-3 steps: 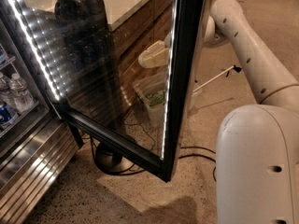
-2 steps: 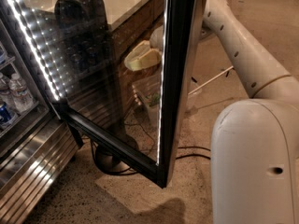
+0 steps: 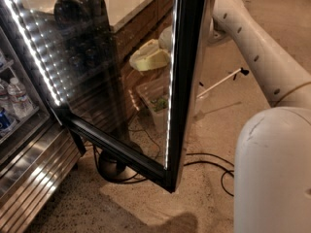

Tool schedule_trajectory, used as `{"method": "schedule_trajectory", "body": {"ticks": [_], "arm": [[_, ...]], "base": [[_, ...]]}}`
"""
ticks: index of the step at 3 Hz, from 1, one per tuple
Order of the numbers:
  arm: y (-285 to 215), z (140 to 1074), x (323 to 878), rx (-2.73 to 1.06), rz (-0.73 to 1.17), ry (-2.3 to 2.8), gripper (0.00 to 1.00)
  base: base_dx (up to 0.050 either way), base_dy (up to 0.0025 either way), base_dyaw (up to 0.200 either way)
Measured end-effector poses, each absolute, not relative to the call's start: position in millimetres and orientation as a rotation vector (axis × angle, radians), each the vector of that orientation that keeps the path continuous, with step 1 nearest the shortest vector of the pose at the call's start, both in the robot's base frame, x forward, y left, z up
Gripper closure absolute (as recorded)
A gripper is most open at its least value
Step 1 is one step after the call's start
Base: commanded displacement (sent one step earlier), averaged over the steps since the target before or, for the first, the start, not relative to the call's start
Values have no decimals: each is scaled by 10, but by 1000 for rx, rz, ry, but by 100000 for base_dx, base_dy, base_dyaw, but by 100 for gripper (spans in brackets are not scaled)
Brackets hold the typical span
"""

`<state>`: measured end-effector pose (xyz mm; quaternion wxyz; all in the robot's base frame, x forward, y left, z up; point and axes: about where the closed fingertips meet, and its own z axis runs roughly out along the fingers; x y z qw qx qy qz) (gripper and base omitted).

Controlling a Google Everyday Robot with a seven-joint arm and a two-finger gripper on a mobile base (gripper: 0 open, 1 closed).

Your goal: Close right fridge door

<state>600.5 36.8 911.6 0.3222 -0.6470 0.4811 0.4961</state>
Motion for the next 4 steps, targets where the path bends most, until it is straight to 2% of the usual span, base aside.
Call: {"method": "schedule_trajectory", "body": {"ticks": [1, 2, 4], "arm": [[362, 9116, 6009, -1699, 1303, 1263, 100], [311, 9151, 5676, -1707, 1332, 1251, 100], [419, 9210, 5601, -1742, 1348, 1238, 100]], "base": [[0, 0, 0], [0, 0, 0], [0, 0, 0]]}}
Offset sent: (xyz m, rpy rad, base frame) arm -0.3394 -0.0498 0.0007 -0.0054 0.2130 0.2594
